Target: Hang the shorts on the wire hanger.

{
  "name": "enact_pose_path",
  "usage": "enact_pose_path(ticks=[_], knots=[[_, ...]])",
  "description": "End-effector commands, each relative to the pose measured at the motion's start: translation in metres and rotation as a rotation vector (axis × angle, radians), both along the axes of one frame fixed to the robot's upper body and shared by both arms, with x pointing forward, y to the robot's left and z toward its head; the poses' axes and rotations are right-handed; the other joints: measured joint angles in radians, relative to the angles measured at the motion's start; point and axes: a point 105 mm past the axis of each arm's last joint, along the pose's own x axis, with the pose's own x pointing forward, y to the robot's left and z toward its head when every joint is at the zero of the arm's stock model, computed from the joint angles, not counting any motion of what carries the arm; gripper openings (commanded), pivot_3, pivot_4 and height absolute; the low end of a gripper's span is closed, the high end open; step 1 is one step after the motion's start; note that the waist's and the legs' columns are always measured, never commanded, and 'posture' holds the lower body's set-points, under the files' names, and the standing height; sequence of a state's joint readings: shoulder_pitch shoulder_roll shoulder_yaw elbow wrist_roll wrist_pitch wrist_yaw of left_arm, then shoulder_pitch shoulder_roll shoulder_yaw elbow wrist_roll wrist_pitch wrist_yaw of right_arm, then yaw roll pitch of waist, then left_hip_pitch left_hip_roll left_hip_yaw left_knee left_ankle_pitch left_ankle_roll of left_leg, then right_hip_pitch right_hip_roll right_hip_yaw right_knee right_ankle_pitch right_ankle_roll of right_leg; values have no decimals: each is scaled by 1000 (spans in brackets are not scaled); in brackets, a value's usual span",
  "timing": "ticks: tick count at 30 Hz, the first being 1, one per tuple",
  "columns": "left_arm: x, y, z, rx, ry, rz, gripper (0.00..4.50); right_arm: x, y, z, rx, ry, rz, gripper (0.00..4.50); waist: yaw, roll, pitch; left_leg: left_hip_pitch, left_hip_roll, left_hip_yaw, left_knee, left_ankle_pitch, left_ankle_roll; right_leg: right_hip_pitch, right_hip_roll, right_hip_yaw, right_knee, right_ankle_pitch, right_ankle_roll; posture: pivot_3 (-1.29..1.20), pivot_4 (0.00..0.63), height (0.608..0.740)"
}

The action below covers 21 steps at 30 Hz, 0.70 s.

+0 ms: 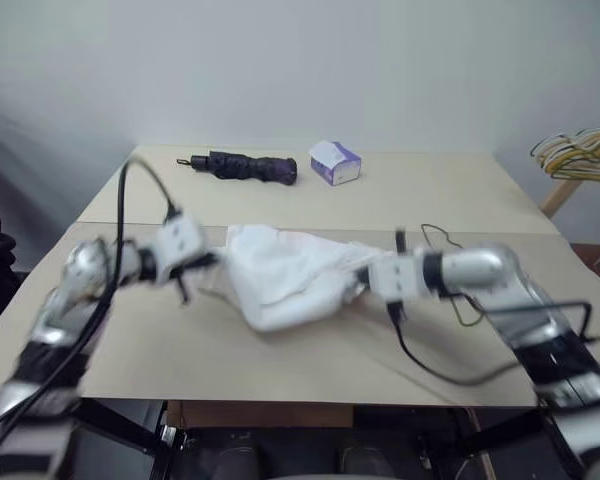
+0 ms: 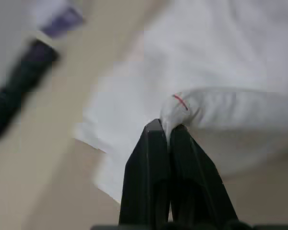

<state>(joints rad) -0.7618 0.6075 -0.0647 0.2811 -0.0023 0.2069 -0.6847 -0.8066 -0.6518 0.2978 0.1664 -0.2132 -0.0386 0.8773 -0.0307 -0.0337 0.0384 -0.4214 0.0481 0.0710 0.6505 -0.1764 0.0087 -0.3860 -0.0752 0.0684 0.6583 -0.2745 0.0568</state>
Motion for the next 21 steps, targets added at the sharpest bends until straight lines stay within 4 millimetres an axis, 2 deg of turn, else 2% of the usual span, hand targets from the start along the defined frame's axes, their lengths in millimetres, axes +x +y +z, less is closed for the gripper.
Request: enact_pose_path(ticks=[1,2,3,4,5,6,9,13,15,18,20,21], knots=[[20,37,109,-243,-445,331,66,55,-38,94,161,-478,-373,0,-6,-1,-1,-4,-1,-1,0,-1,-1,-3,0,0,0,0,0,-16,0,740],[17,41,130,-316,-524,353,66,61,-44,117,185,-610,-446,0,-10,-1,-1,-7,-1,-1,-1,-4,-2,-9,-1,1,0,0,1,-17,0,740],[3,41,159,-409,-649,319,66,57,-49,146,247,-766,-490,0,-11,-1,-1,-11,-1,-2,-2,-6,-4,-17,-2,1,5,0,1,-16,0,740],[-9,42,176,-469,-722,279,66,52,-51,164,308,-855,-496,0,-12,-1,-1,-18,-1,-3,-4,-6,-6,-23,-2,1,6,-1,1,-16,0,740],[-21,42,185,-508,-754,231,66,45,-48,172,361,-882,-467,0,-12,-1,-1,-22,-1,-4,-10,-1,-15,-29,-2,1,6,0,0,-11,0,740],[-31,43,189,-515,-778,194,66,39,-43,173,382,-901,-423,0,-12,-1,-1,-26,-1,-4,-11,0,-17,-36,-2,1,8,0,0,-12,0,740],[-51,45,183,-503,-756,100,66,27,-28,157,353,-911,-308,0,-22,-1,-2,-24,-1,-1,-18,-1,-19,-36,-2,-2,7,0,1,-10,0,740],[-83,39,138,-333,-582,-115,66,10,-13,106,264,-808,-160,0,-41,-1,-2,-24,-1,-1,-21,-2,-19,-35,-2,-2,3,-1,1,-2,0,740],[-93,38,100,-222,-377,-183,66,5,-11,74,182,-713,-104,0,-43,0,-1,-26,-1,0,-16,-2,-18,-34,-2,-2,1,-1,1,15,0,740],[-120,42,2,84,78,-267,66,-9,-7,13,3,-573,15,0,-55,1,-1,-24,-1,2,-14,-4,-8,-31,-2,-1,-3,-1,-1,21,0,740],[-147,46,-50,177,341,-301,66,-19,-9,-22,-70,-447,64,0,-56,2,-1,-2,0,5,-15,-6,-6,-10,-2,-2,-7,-3,-3,21,0,740],[-156,48,-66,222,411,-306,66,-24,-10,-36,-117,-392,99,0,-53,1,-1,12,2,9,-20,-7,-7,2,-2,-3,-12,-6,-7,24,0,740]])
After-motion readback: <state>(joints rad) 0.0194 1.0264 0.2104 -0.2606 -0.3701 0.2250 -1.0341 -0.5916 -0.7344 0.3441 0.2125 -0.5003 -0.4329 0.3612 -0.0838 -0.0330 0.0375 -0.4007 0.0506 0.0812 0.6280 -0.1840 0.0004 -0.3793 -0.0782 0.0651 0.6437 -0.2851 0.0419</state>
